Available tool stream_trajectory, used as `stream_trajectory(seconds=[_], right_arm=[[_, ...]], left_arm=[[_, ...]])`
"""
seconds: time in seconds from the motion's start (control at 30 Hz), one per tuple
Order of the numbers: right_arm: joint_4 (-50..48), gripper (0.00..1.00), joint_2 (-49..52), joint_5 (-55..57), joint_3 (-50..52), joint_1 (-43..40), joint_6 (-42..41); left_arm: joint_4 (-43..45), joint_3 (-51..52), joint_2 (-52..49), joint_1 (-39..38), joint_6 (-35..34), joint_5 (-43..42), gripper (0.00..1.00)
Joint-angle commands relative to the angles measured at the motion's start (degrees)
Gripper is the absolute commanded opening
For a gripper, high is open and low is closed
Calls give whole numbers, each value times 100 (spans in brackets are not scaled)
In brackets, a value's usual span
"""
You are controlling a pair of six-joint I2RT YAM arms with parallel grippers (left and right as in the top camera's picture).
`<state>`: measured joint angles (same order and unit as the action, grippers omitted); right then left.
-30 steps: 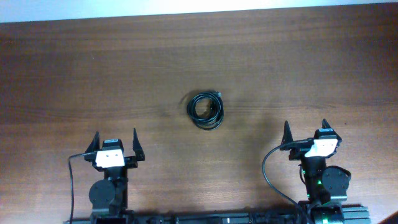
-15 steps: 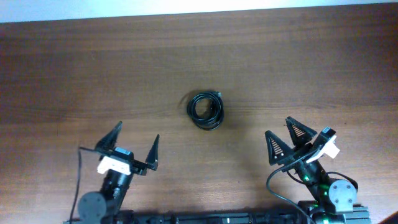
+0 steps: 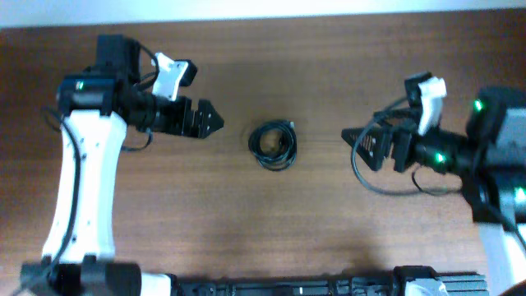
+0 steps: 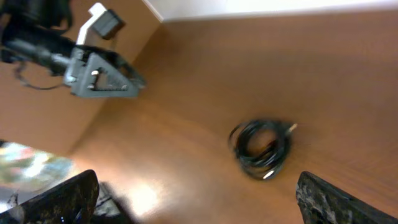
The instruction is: Untangle cables
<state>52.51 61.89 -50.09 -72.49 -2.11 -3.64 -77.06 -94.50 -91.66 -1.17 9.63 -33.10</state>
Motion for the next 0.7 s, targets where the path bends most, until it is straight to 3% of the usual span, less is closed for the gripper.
stream_trajectory(seconds=[0.0,0.03,0.1,0.17,0.33,0.4,0.5,0.57,0.67], right_arm=[[205,98,994,-426,-59,168,-238],[332,93,1388,79,-59,442,-243],[367,92,2083,1034,-59,1088,-479],[280,92,2916,2188,-59,1685,-1266],[-138,92,3960,2223,-57,1786,-1582],[-225,92,3976,2232,-55,1786,-1622],[-323,92,3976,2232,-52,1790,-1624],[-330,92,3976,2232,-52,1790,-1622],[-339,92,3976,2232,-52,1790,-1622]], left_arm=[[-66,-101,-804,4,-291,-769,99],[-63,-101,-1113,-9,-289,-807,99],[-17,-101,-1539,-162,-286,-800,99],[125,-101,-1899,-409,-264,-761,99],[1110,-101,-2765,-1021,-330,-243,98],[1296,-101,-3136,-1231,-391,-175,75],[1502,-101,-3475,-1381,-404,-136,51],[1679,-101,-3477,-1381,-719,592,48],[1650,-90,-3477,-1386,-841,636,34]])
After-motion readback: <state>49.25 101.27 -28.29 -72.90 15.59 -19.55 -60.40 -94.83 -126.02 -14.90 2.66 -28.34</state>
